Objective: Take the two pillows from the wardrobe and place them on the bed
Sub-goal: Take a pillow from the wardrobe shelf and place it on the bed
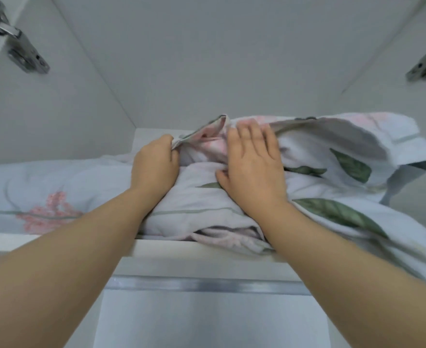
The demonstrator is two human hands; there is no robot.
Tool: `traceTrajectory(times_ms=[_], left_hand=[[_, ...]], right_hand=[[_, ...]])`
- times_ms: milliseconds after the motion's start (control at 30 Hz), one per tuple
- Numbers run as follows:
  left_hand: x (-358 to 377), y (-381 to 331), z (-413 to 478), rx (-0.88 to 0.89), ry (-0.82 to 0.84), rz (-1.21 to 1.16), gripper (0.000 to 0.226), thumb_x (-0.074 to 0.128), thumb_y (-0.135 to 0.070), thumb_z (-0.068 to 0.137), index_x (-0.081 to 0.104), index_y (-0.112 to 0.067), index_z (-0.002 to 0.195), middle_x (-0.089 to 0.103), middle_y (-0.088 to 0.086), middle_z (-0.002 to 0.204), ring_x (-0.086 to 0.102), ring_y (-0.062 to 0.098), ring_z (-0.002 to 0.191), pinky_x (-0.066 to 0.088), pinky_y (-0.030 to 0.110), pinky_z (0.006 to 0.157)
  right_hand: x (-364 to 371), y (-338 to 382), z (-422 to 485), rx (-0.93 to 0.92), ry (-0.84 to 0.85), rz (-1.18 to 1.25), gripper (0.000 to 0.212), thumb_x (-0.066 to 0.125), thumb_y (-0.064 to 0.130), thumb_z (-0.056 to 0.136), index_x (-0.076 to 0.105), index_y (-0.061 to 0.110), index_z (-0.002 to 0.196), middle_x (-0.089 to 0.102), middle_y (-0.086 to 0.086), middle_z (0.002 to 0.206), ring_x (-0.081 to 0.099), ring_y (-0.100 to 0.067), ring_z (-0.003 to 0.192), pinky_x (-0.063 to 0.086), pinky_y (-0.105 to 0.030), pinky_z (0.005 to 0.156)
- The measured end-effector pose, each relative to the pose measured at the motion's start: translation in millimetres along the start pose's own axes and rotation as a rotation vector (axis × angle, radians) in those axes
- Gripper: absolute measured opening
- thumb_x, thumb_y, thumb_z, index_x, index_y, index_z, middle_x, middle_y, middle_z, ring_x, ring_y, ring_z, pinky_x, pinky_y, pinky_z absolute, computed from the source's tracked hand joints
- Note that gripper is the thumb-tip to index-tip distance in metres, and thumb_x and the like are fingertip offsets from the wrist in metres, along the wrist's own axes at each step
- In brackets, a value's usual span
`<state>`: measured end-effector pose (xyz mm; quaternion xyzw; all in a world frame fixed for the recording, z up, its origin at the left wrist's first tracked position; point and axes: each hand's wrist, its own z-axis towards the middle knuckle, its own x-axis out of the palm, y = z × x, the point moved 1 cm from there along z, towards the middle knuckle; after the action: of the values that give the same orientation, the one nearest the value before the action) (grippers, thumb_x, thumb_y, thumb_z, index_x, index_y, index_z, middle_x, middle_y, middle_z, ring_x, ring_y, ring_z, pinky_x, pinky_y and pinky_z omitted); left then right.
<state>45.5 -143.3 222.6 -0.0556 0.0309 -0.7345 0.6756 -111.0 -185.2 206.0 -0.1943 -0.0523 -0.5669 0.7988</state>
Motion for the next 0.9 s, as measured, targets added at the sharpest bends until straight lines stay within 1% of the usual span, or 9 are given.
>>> traceTrajectory(times_ms=[100, 267, 367, 533, 600, 633, 733, 800, 900], left_hand=[[-14.7, -11.1, -11.5, 0.161, -0.177, -0.036, 0.029, 0.034, -0.018, 0.083, 0.053, 0.003, 0.08, 0.061, 0.031, 0.083, 0.058, 0.042, 0.077, 0.026, 0.038, 0.063], [-30.3, -15.1, -31.5, 0.338, -0.106, -0.033, 0.025, 0.037, -0.022, 0.078, 0.052, -0.005, 0.067, 0.061, 0.021, 0.066, 0.059, 0.034, 0.062, 0.018, 0.035, 0.056], [-38.5, -12.0, -28.9, 0.221, 0.144, -0.219, 0.025, 0.048, -0.03, 0.079, 0.054, -0.013, 0.063, 0.061, 0.005, 0.064, 0.053, 0.024, 0.068, 0.02, 0.028, 0.056], [-63.0, -17.3, -5.7, -0.227, 0.463, -1.045, 0.007, 0.064, -0.03, 0.056, 0.065, -0.023, 0.055, 0.06, -0.013, 0.067, 0.052, 0.005, 0.067, 0.041, 0.018, 0.067], [-55.7, -21.4, 6.2, -0.236, 0.37, -0.841, 0.006, 0.062, -0.027, 0.071, 0.068, -0.025, 0.071, 0.06, -0.006, 0.092, 0.054, 0.011, 0.091, 0.039, 0.028, 0.085], [-50.8, -22.9, 14.1, -0.141, 0.321, -0.489, 0.013, 0.059, -0.023, 0.08, 0.067, -0.027, 0.089, 0.058, -0.003, 0.11, 0.05, 0.015, 0.11, 0.035, 0.033, 0.097], [-33.9, -23.5, 19.5, 0.095, 0.544, 0.196, 0.049, 0.047, -0.036, 0.088, 0.034, -0.04, 0.136, 0.018, -0.004, 0.155, 0.01, 0.021, 0.144, 0.011, 0.052, 0.114], [-25.6, -18.6, 18.9, 0.046, 0.732, 0.219, 0.049, 0.036, -0.047, 0.091, 0.027, -0.042, 0.139, 0.01, -0.007, 0.157, 0.003, 0.022, 0.145, 0.003, 0.06, 0.112], [-20.6, -12.9, 16.4, -0.005, 0.784, 0.214, 0.045, 0.029, -0.063, 0.088, 0.05, -0.035, 0.116, 0.049, -0.004, 0.137, 0.037, 0.022, 0.132, 0.006, 0.06, 0.108]], right_hand=[[-2.9, -9.2, -3.9, 0.162, 0.164, 0.051, 0.087, 0.059, 0.061, 0.067, 0.041, 0.009, 0.135, 0.061, -0.02, 0.123, 0.059, -0.035, 0.111, 0.042, -0.042, 0.091], [-17.8, -18.6, -7.7, 0.252, 0.326, 0.195, 0.065, 0.044, 0.064, 0.081, 0.048, 0.015, 0.124, 0.065, -0.014, 0.108, 0.053, -0.035, 0.105, 0.038, -0.042, 0.083], [-24.6, -16.9, -11.4, 0.171, 0.231, 0.241, 0.045, 0.05, 0.056, 0.084, 0.054, 0.011, 0.086, 0.068, -0.016, 0.088, 0.061, -0.036, 0.086, 0.038, -0.038, 0.068], [-32.5, -14.8, -20.7, 0.096, 0.224, 0.326, 0.04, 0.058, 0.045, 0.079, 0.032, 0.018, 0.064, 0.06, -0.012, 0.053, 0.057, -0.032, 0.049, 0.028, -0.027, 0.047], [-34.8, -15.3, -26.0, 0.05, 0.196, 0.339, 0.041, 0.062, 0.041, 0.069, 0.027, 0.021, 0.061, 0.053, -0.007, 0.042, 0.052, -0.028, 0.037, 0.021, -0.02, 0.042], [-36.0, -15.9, -27.2, 0.021, 0.201, 0.337, 0.043, 0.065, 0.037, 0.065, 0.025, 0.022, 0.06, 0.051, -0.004, 0.039, 0.05, -0.027, 0.034, 0.013, -0.016, 0.041], [-39.6, -18.2, -31.8, -0.023, 0.207, 0.352, 0.044, 0.065, 0.032, 0.057, 0.022, 0.023, 0.059, 0.048, -0.001, 0.038, 0.048, -0.025, 0.034, 0.0, -0.011, 0.048], [-39.9, -18.9, -34.2, -0.032, 0.18, 0.391, 0.043, 0.063, 0.03, 0.056, 0.021, 0.023, 0.059, 0.048, -0.002, 0.039, 0.048, -0.025, 0.035, 0.001, -0.011, 0.049], [-40.9, -19.0, -33.9, -0.047, 0.145, 0.438, 0.032, 0.05, 0.035, 0.061, 0.02, 0.024, 0.059, 0.048, -0.002, 0.039, 0.048, -0.024, 0.036, 0.002, -0.011, 0.049]])
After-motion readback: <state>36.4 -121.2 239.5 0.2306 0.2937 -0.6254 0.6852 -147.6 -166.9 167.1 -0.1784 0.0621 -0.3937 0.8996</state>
